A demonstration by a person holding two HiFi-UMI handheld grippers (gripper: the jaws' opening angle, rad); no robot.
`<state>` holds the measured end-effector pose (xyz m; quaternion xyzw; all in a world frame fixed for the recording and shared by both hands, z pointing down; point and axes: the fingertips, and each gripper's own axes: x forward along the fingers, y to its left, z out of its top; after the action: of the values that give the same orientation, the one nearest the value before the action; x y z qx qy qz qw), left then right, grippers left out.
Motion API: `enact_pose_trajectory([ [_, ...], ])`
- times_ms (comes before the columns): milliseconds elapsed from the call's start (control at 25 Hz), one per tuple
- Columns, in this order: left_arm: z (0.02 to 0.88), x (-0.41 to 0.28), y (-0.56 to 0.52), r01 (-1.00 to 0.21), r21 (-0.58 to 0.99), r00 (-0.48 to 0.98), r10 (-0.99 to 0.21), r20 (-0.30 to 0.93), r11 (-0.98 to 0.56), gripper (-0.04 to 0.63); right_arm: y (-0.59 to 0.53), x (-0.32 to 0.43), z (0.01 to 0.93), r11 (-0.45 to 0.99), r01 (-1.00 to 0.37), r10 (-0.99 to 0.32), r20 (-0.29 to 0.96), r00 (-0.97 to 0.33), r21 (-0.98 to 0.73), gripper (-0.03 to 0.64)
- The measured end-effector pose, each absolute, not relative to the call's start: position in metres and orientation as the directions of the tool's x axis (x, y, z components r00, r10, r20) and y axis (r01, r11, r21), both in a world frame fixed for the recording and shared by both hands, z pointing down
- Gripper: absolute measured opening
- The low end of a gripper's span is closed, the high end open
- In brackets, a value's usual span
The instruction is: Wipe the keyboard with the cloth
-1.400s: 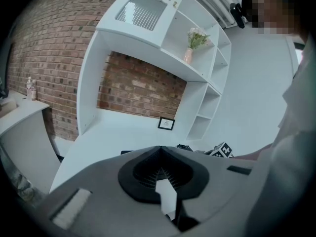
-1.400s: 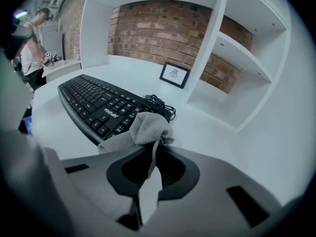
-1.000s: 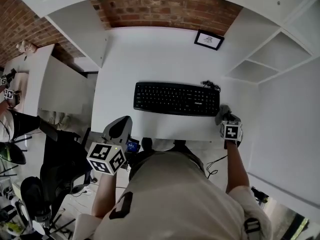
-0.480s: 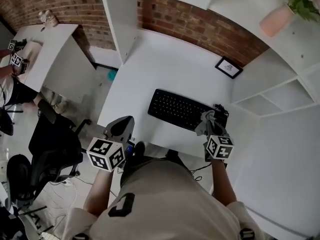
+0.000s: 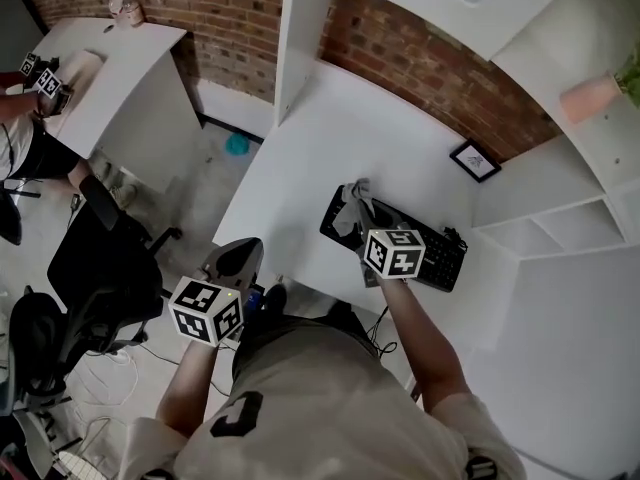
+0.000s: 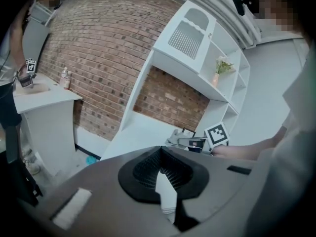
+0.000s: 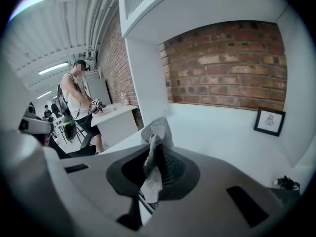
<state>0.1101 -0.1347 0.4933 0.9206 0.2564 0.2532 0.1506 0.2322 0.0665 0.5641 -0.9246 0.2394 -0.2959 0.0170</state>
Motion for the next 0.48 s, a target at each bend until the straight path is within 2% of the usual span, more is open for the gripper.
enact_pose_trajectory([
  [160,0.495,0.103,-0.152,0.362,0.41,0.756,0.521,0.396,-0.837,0.004,0.037,0.259,0.591,-0.869,-0.492,-0.425,0.583,0.692,-0.048,0.015],
  [320,0.502,0.093,-0.173,0.321,0.408,0.765,0.488,0.419,-0.855,0.005,0.02,0.27,0.637,-0.781,-0.604,-0.35,0.692,0.632,0.157,0.015],
  [480,0.507,0.089,-0.18,0.296,0.409,0.768,0.469,0.435,-0.863,0.004,0.02,0.272,0.671,-0.708,-0.662,-0.256,0.783,0.566,0.247,0.015],
])
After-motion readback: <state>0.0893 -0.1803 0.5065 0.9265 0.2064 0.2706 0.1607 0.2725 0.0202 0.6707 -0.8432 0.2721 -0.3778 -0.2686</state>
